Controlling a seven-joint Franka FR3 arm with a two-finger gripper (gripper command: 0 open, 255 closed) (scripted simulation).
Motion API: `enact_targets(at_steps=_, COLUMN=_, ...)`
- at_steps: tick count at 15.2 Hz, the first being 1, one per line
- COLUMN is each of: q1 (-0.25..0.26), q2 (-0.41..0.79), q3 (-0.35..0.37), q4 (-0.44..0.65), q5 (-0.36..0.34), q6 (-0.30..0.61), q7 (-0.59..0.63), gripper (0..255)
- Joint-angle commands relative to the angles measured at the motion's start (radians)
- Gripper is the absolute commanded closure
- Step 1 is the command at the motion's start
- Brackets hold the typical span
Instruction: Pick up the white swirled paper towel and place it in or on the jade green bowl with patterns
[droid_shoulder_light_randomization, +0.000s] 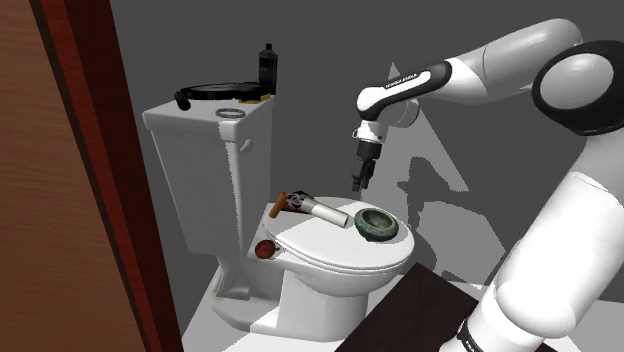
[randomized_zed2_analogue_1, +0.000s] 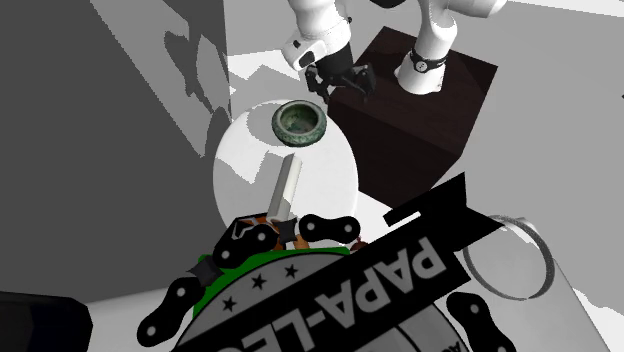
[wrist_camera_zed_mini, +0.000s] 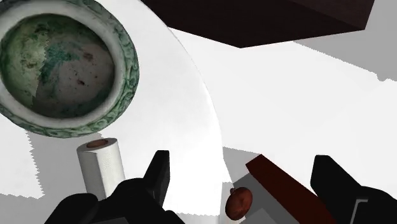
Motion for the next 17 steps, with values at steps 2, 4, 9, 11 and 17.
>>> enact_targets(at_steps=2, q1=-0.018, q2=0.136, q3=-0.018, q4=0.099, q5=0.051, q6=0.002, q7=-0.07, gripper=0)
enact_targets(at_steps=4, q1=-0.033, q2=0.225, q3=-0.021, q4=0.166, q5=0.085, q6=-0.002, q7=-0.11, gripper=0)
enact_targets(at_steps=9, q1=-0.087, q2=0.447, q3=-0.011, q4=0.363, q5=0.163, q6=-0.033, q7=-0.188, gripper=0)
enact_targets(at_steps=11, q1=-0.112, q2=0.538, q3=-0.001, q4=0.454, q5=0.188, q6=-0.053, q7=-0.209, gripper=0)
enact_targets(at_steps=17, q1=-0.197, q2=0.83, q3=0.039, q4=0.793, q5=0.243, q6=-0.147, q7=-0.234, gripper=0)
